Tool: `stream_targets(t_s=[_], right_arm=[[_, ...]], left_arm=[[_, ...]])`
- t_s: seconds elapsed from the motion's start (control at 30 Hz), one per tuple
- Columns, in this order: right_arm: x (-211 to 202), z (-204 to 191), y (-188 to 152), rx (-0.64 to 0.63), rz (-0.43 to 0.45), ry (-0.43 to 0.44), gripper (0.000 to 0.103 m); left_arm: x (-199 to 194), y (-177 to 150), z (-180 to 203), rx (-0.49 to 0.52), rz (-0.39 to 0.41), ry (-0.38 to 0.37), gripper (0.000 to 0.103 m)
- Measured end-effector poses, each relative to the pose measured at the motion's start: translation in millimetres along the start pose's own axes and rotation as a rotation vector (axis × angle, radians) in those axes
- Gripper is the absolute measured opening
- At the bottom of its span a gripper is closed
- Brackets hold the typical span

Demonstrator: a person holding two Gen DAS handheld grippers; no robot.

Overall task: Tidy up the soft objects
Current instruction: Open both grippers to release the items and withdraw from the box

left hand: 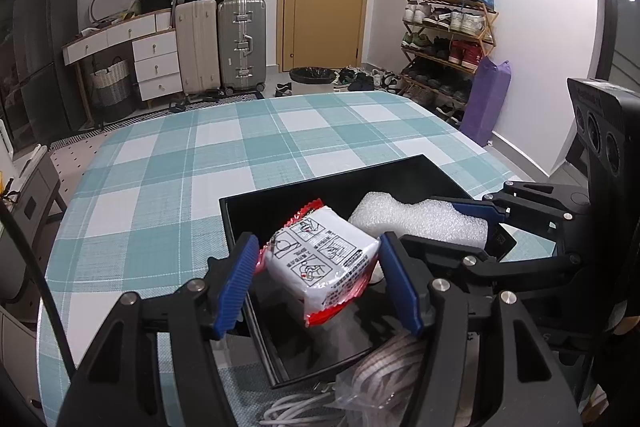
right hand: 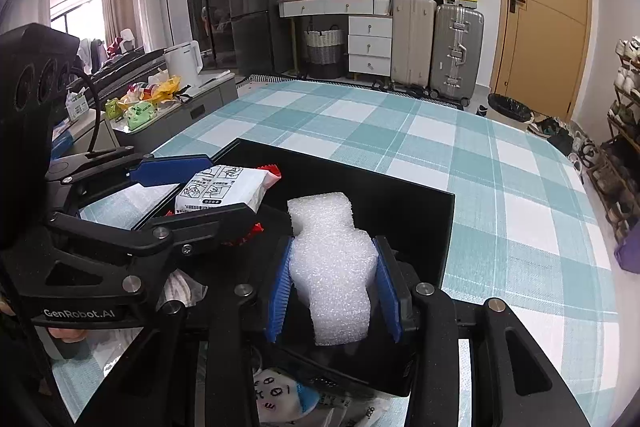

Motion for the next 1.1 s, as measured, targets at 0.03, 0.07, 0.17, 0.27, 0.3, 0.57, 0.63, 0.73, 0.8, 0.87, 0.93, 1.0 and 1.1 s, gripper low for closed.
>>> stream_targets(t_s=[0.03,0.07,0.17,0.27,0.3,0.57,0.63,0.73,0.8,0.87,0.93,1.0,1.1], right_arm=[[-0.4,0.1,0.1,-0.001,0.004,-0.003,0.040],[-0.6,0.4,0.0,-0.003,0.008,-0.004,0.041],[-3.9,4.6,-0.7,0.012,0.042,-0.050,0.055],[-12.4,7.5,0.2,0.011,0.073,-0.062,0.066],[-17.3,9.3,0.7,0.011,0.089,-0.072,0.069],[-53.6,25.2,-7.7,0.066,0.107,-0.066,0.102],[-60.9,24.6,-13.0,0.067,0.105,-0.060,0.102],[-71.9,21.2,-22.1,0.067,0.101,-0.042,0.102],[-77.2,18.6,-26.9,0.061,0.103,-0.040,0.102],[-81.8,14.8,-32.8,0.052,0.103,-0.036,0.102],[-83.7,11.7,-39.2,0.048,0.101,-0.027,0.102],[-81.9,9.6,-43.4,0.044,0.087,-0.027,0.102],[-81.9,6.2,-49.7,0.037,0.073,-0.021,0.102]], left_arm=[[-0.3,0.2,-0.1,-0.001,-0.001,-0.004,0.064],[-0.6,0.2,0.1,-0.001,-0.001,-0.004,0.064],[-3.6,0.4,0.0,-0.007,0.008,0.003,0.068],[-10.2,1.7,-1.6,-0.019,0.026,0.012,0.086],[-13.3,2.2,-2.5,-0.023,0.034,0.022,0.094],[-48.0,-0.1,-5.2,-0.055,0.086,0.035,0.103],[-55.7,-3.8,-3.4,-0.051,0.094,0.035,0.103],[-63.6,-11.0,0.1,-0.040,0.098,0.059,0.103],[-67.2,-15.7,2.6,-0.033,0.095,0.060,0.103],[-71.5,-20.1,4.5,-0.031,0.099,0.064,0.103],[-75.0,-25.0,5.6,-0.039,0.102,0.065,0.103],[-76.4,-29.6,6.7,-0.043,0.093,0.066,0.103],[-78.4,-34.9,10.6,-0.019,0.093,0.077,0.103]])
Point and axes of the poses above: each gripper's, at about its wrist camera, not at the fingertips, and x roughly the way its jaws point, z to its right, y to its top, the point moved 2 cm from there along x, roughly the way its jaws point, and after that the axes turned 3 degrees about -y, right-handed, at the moved point
